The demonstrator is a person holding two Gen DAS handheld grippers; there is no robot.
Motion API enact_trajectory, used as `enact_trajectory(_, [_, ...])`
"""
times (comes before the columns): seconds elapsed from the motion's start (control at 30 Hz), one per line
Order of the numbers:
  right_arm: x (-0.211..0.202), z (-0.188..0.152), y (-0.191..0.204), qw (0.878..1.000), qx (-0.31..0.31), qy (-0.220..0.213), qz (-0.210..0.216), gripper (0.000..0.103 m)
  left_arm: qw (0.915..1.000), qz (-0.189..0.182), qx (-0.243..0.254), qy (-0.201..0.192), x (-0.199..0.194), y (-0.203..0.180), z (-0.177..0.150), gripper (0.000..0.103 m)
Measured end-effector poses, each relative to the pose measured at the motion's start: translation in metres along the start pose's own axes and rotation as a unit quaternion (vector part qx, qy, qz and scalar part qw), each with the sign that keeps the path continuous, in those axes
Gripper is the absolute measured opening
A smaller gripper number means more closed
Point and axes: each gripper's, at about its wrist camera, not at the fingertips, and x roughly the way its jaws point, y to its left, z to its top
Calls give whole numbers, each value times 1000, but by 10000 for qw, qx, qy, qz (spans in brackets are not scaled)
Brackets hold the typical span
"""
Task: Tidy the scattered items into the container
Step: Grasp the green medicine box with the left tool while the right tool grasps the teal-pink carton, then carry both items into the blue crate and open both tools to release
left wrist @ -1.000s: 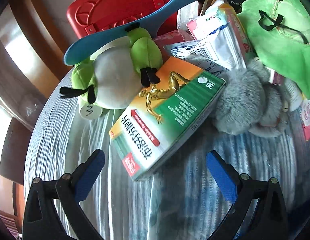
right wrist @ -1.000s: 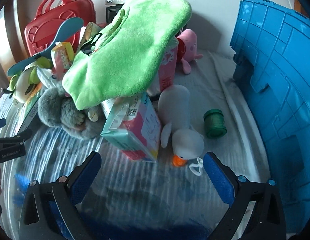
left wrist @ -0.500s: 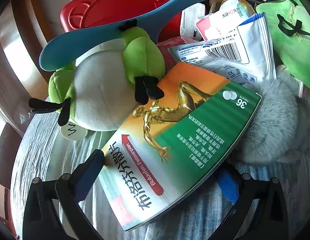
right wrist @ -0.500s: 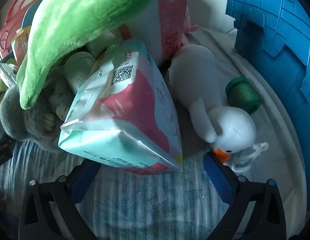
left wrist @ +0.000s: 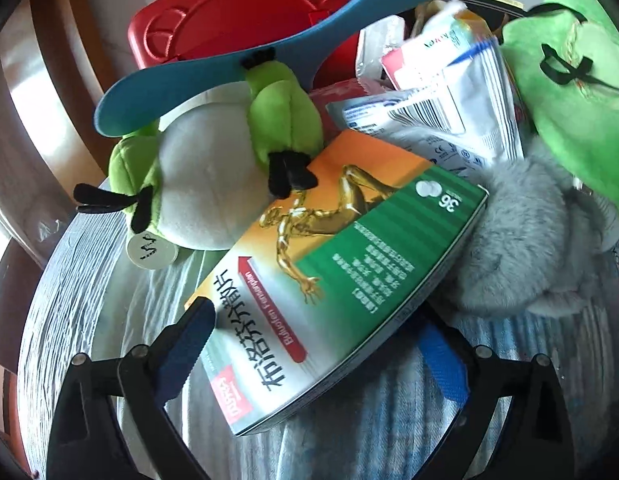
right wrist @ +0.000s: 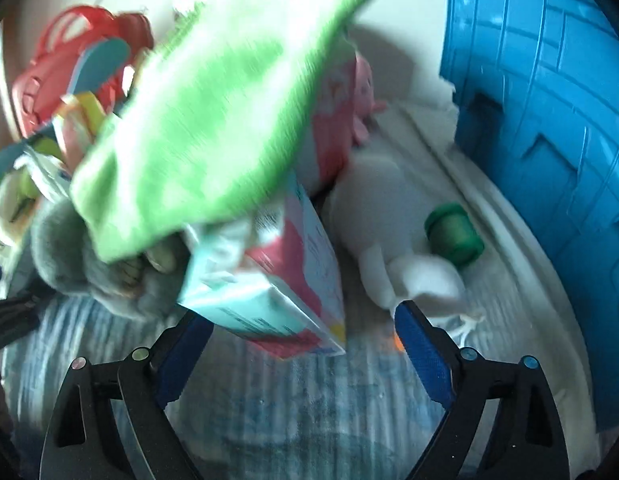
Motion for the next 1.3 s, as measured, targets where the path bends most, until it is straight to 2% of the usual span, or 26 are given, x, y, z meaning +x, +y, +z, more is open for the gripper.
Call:
enact_trajectory(0.03, [3,1,1,10000,-14,23,-12,93,10000,-62,-51,-9,1,1,3,101])
enact_trajectory(0.07, [6,1,1,9999,-34,87,-55,88,10000,-8,-85,23,4,1,6,99])
enact_trajectory(0.1, [10,0,1,9998,-50,185,-105,67,9999,130,-77,31,6,0,7,92])
enact_trajectory(0.13, [13,-1,0,9995,-24,286,-126,53,9997,218,-75,-13,5,0,8,85])
enact_trajectory(0.17, [17,-4,-2,9993,56,351,-133,48,9996,282,-30,-47,4,-1,8,77])
enact_trajectory(0.23, [20,-7,-5,9991,156,382,-120,46,9991,383,130,-126,-3,-4,8,64])
enact_trajectory(0.3, [12,-6,-6,9992,170,356,-64,45,9978,512,235,-335,-23,-3,9,42])
enact_trajectory(0.33, [5,-6,-6,9993,165,326,-32,44,9977,492,228,-411,-31,-1,10,41])
enact_trajectory(0.4, [-7,-3,-6,9994,159,297,51,43,9991,227,30,-366,-41,7,13,36])
enact_trajectory(0.5, [-28,-1,-4,9994,141,268,187,41,9991,186,-78,-376,-64,21,9,27])
enact_trajectory(0.6, [-50,1,0,9992,129,214,316,41,9988,-67,-296,-379,-81,32,9,19])
enact_trajectory(0.67, [-65,-1,4,9990,89,188,392,40,9984,-169,-410,-352,-79,36,5,19])
enact_trajectory(0.83, [-87,2,5,9981,14,99,606,40,9973,-221,-620,-314,-106,41,-1,19])
enact_trajectory(1.07, [-119,10,1,9963,-153,-130,837,40,9942,-358,-832,-575,-167,35,-1,19])
enact_trajectory(1.3, [-162,29,-20,9912,-318,-574,1150,40,9896,-497,-970,-940,-233,5,10,19])
